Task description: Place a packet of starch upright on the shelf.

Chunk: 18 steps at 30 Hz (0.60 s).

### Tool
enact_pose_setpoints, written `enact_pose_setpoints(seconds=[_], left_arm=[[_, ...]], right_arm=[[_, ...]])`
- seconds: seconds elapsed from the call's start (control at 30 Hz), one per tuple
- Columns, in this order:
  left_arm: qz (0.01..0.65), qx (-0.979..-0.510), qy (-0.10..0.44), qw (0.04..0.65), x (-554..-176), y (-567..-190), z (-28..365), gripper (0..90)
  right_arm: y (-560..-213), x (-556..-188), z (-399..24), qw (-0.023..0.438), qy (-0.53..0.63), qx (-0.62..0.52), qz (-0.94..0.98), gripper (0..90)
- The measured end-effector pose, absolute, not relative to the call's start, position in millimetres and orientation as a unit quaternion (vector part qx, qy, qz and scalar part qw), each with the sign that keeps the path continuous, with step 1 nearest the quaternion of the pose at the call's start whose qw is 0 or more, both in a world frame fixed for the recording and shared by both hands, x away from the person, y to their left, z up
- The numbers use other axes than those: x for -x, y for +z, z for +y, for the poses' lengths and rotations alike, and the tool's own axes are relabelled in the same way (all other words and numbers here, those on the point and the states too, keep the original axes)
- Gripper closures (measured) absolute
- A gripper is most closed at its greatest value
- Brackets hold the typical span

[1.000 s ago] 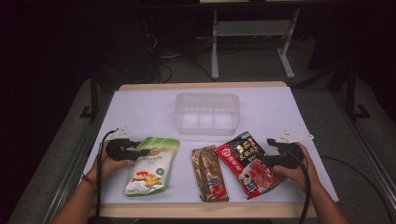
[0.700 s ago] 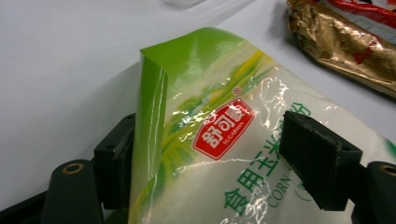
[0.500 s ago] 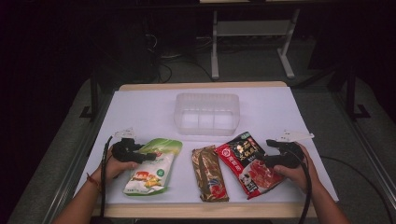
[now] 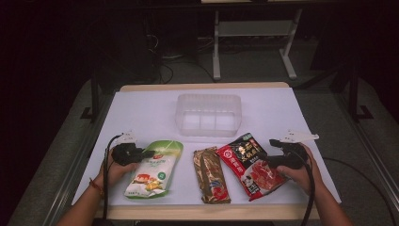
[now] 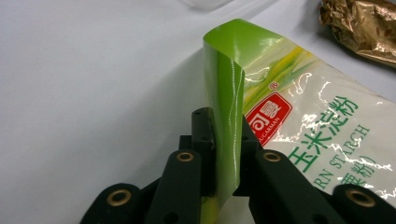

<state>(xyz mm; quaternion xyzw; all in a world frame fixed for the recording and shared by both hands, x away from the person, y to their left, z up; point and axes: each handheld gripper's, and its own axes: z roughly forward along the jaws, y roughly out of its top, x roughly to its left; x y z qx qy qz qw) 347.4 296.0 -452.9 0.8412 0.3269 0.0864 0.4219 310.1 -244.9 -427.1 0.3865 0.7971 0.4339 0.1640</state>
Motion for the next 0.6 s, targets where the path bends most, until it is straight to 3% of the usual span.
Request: enact_pose_setpoints(seconds=[0.27, 0.6], left_arm=[[0.326, -0.831, 0.099, 0.439, -341.4, -447.7, 308.5, 89.8], [0.33, -0.79, 0.097, 0.507, -326.7, -422.1, 326.4, 90.0]], right_arm=[[-426.1, -316.2, -249.4, 0.166, 0.442, -0.396, 0.788, 25.3], [-421.9, -316.2, -253.5, 0.183, 0.445, -0.398, 0.781, 26.2]])
